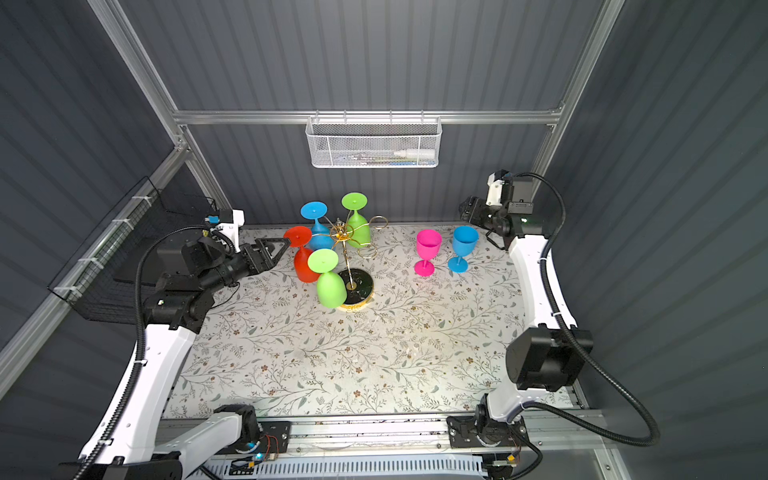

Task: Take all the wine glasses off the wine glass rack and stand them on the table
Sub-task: 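Raise the right gripper away while the left gripper reaches the green glass's foot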

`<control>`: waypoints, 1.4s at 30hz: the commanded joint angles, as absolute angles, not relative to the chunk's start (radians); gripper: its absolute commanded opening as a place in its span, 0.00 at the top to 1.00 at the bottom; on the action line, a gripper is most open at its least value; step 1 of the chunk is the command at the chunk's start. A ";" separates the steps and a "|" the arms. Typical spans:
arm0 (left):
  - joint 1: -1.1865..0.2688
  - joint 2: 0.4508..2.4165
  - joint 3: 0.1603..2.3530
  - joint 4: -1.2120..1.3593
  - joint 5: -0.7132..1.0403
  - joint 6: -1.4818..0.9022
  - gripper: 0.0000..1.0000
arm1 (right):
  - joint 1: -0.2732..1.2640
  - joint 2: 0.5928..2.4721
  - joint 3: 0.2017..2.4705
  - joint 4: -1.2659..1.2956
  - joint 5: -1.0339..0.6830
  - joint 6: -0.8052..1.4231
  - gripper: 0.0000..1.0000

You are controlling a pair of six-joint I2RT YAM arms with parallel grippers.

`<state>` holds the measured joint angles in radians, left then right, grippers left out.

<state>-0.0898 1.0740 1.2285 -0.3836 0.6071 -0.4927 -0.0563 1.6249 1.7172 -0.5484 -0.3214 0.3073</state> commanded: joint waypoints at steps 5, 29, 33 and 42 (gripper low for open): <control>-0.087 1.113 1.178 -0.433 0.876 -0.554 0.25 | -0.052 1.521 1.561 -0.393 -0.457 0.400 0.23; -0.225 1.191 1.087 -0.220 0.746 -0.641 0.37 | -0.046 1.334 1.436 -0.376 -0.507 0.416 0.21; -0.226 1.198 1.102 -0.244 0.734 -0.633 0.43 | -0.045 1.324 1.426 -0.376 -0.509 0.416 0.21; -0.225 1.186 1.117 -0.292 0.702 -0.605 0.55 | -0.046 1.312 1.410 -0.370 -0.518 0.420 0.20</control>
